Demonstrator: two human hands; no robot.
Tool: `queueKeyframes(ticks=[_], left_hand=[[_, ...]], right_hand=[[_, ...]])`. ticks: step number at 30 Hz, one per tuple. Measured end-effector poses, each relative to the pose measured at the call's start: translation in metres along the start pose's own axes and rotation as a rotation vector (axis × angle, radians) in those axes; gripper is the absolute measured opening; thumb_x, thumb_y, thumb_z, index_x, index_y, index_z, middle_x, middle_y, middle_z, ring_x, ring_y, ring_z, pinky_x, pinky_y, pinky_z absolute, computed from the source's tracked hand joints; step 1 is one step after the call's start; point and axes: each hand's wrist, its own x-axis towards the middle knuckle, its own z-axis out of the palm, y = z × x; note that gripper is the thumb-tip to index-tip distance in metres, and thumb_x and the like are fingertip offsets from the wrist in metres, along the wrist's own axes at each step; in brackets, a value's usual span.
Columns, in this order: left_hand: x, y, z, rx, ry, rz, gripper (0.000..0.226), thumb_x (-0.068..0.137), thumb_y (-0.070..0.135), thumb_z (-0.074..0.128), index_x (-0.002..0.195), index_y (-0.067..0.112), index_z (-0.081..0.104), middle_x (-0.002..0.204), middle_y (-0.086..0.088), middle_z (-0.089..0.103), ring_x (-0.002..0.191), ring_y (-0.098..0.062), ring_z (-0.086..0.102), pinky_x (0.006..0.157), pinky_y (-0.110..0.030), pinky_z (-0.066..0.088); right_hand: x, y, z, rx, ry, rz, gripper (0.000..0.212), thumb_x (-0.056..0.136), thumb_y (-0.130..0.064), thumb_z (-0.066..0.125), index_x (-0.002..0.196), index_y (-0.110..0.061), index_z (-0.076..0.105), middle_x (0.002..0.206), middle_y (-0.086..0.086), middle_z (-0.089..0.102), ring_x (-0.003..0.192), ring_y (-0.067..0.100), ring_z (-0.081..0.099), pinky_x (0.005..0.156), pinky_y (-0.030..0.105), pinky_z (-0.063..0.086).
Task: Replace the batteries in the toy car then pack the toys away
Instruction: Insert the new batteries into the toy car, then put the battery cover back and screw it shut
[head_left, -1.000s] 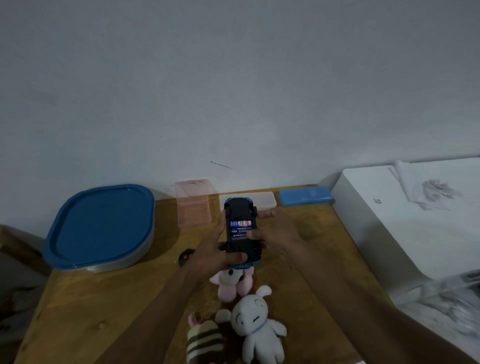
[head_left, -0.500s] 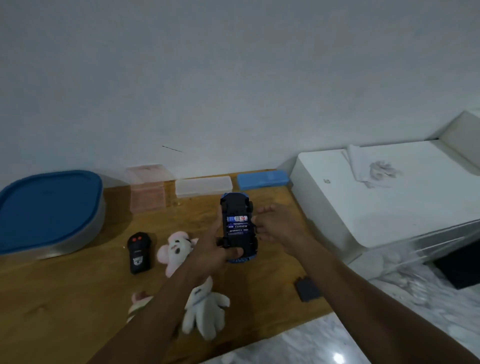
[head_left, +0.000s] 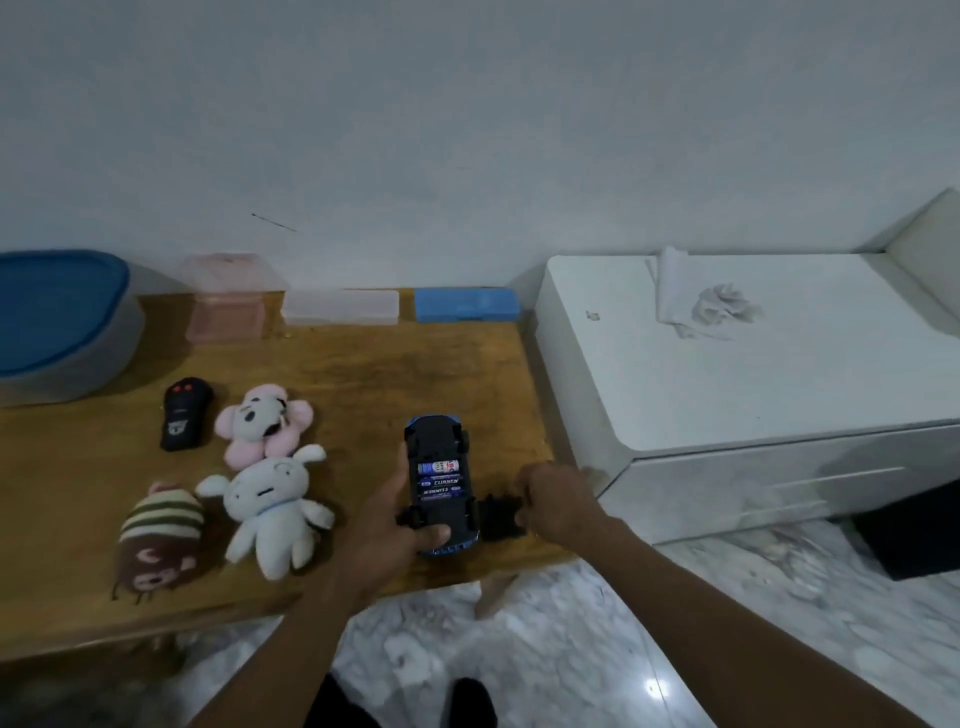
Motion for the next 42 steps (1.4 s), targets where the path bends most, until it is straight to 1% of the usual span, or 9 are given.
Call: queueKeyframes(ticks=[7, 13, 19, 23, 26, 28, 33, 39, 42], left_hand=[[-0.015, -0.008, 0.005, -0.063, 0.015, -0.045, 0.109, 0.073, 0.006, 0.081, 0.148, 0.049, 0.015, 0.127, 0.011, 0.064, 0.118, -0.018, 0.061, 0.096, -0.052, 0.050], [-0.017, -0.010, 0.006, -0.049, 0.034, -0.046, 0.109, 0.072, 0.005, 0.079, 0.148, 0.049, 0.014, 0.126, 0.007, 0.065, 0.117, -0.019, 0.062, 0.098, -0.053, 0.048], [-0.014, -0.005, 0.004, -0.059, 0.037, -0.043, 0.107, 0.074, -0.001, 0.077, 0.149, 0.045, 0.015, 0.127, 0.006, 0.064, 0.118, -0.019, 0.061, 0.099, -0.052, 0.048], [-0.015, 0.001, 0.002, -0.064, 0.032, -0.039, 0.107, 0.076, -0.004, 0.074, 0.149, 0.045, 0.014, 0.128, 0.005, 0.064, 0.119, -0.017, 0.060, 0.101, -0.050, 0.047], [-0.014, 0.007, -0.003, -0.066, 0.019, -0.036, 0.110, 0.073, 0.001, 0.078, 0.149, 0.045, 0.012, 0.131, 0.006, 0.062, 0.121, -0.017, 0.058, 0.102, -0.050, 0.046], [-0.013, 0.013, -0.003, -0.066, 0.014, -0.030, 0.107, 0.076, -0.003, 0.076, 0.149, 0.045, 0.014, 0.128, 0.007, 0.064, 0.118, -0.015, 0.061, 0.098, -0.046, 0.050], [-0.010, 0.028, 0.002, -0.037, -0.021, 0.021, 0.089, 0.078, -0.008, 0.071, 0.124, 0.058, 0.034, 0.116, 0.013, 0.070, 0.110, -0.011, 0.065, 0.085, -0.030, 0.055], [-0.008, 0.043, 0.010, -0.008, -0.061, 0.007, 0.090, 0.079, -0.009, 0.070, 0.117, 0.064, 0.033, 0.111, 0.014, 0.070, 0.101, -0.007, 0.068, 0.067, -0.022, 0.055], [-0.007, 0.046, 0.005, -0.005, -0.070, -0.012, 0.093, 0.079, -0.010, 0.070, 0.119, 0.064, 0.031, 0.114, 0.008, 0.070, 0.104, -0.013, 0.067, 0.067, -0.025, 0.055]], right_hand=[[0.001, 0.005, 0.024, -0.043, 0.036, -0.065, 0.044, 0.080, -0.027, 0.072, 0.119, -0.011, 0.057, 0.125, 0.012, 0.046, 0.106, 0.029, 0.055, 0.090, 0.036, 0.049], [0.004, 0.005, 0.023, -0.018, 0.049, -0.097, 0.045, 0.079, -0.026, 0.073, 0.119, -0.014, 0.059, 0.119, 0.009, 0.047, 0.104, 0.026, 0.053, 0.089, 0.035, 0.050], [0.004, 0.007, 0.014, 0.193, 0.106, -0.018, 0.013, 0.081, -0.006, 0.065, 0.094, -0.009, 0.066, 0.098, 0.008, 0.067, 0.090, 0.021, 0.061, 0.073, 0.027, 0.049], [0.005, 0.011, 0.006, 0.385, 0.101, 0.050, 0.013, 0.079, -0.007, 0.070, 0.077, -0.020, 0.067, 0.084, -0.003, 0.064, 0.083, 0.013, 0.061, 0.059, 0.013, 0.042], [0.004, 0.011, -0.006, 0.559, 0.067, 0.114, 0.020, 0.078, -0.005, 0.072, 0.068, -0.021, 0.065, 0.082, 0.005, 0.069, 0.081, 0.021, 0.068, 0.073, 0.029, 0.058], [0.002, 0.008, -0.019, 0.709, 0.079, 0.168, 0.012, 0.078, -0.001, 0.073, 0.074, -0.011, 0.068, 0.082, 0.012, 0.071, 0.077, 0.025, 0.070, 0.076, 0.039, 0.060], [-0.003, -0.004, -0.059, 0.906, 0.104, 0.090, 0.008, 0.079, 0.000, 0.073, 0.085, -0.001, 0.068, 0.085, 0.019, 0.070, 0.074, 0.026, 0.069, 0.075, 0.040, 0.060], [-0.003, -0.034, -0.069, 0.842, 0.063, -0.089, 0.007, 0.080, -0.001, 0.073, 0.082, -0.006, 0.068, 0.078, 0.013, 0.071, 0.068, 0.019, 0.069, 0.070, 0.033, 0.060], [-0.002, -0.046, -0.069, 0.766, 0.097, -0.129, 0.005, 0.082, -0.002, 0.071, 0.085, -0.006, 0.068, 0.078, 0.013, 0.072, 0.068, 0.017, 0.069, 0.069, 0.030, 0.060]])
